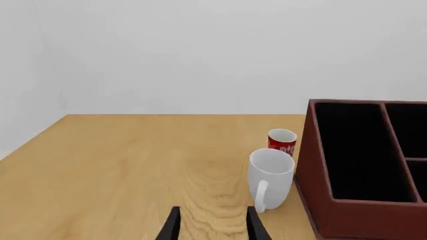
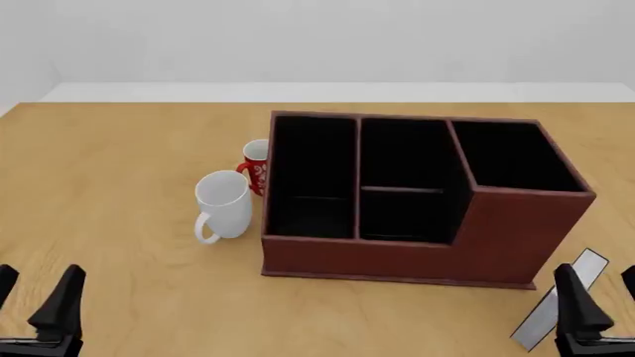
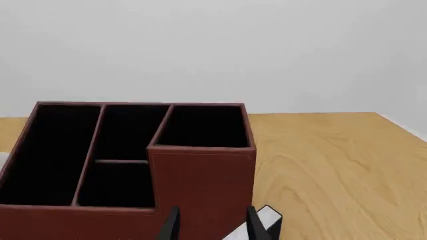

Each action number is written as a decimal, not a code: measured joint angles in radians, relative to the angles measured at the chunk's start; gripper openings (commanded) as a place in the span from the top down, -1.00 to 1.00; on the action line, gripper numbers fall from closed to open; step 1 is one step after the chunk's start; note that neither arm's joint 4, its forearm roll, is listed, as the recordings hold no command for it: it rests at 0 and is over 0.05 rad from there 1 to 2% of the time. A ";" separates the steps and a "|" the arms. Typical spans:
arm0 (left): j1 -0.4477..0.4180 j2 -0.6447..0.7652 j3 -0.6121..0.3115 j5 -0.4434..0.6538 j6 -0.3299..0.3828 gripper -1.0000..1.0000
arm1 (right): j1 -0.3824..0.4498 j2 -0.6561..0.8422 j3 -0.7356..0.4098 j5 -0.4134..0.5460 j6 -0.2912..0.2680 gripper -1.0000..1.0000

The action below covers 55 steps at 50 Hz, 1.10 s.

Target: Pick up the book and place it in the right compartment of the caddy.

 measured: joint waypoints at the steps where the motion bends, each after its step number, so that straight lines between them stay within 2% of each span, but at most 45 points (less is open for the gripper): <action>1: 0.000 0.000 0.000 0.000 0.000 -1.00 | 0.002 0.002 0.000 -0.001 -0.001 -1.00; 8: 0.000 0.003 -0.001 -0.001 0.000 -1.00 | 0.013 0.045 -0.001 -0.032 -0.009 -1.00; 23: 0.000 0.004 -0.002 -0.001 0.000 -1.00 | 0.029 0.215 -0.058 -0.073 0.040 -1.00; 47: 0.000 0.005 -0.003 -0.001 0.000 -1.00 | -0.023 0.428 -0.187 0.040 0.187 -1.00; 55: 0.000 0.005 -0.003 -0.001 0.000 -1.00 | -0.038 0.466 -0.228 0.100 0.214 -1.00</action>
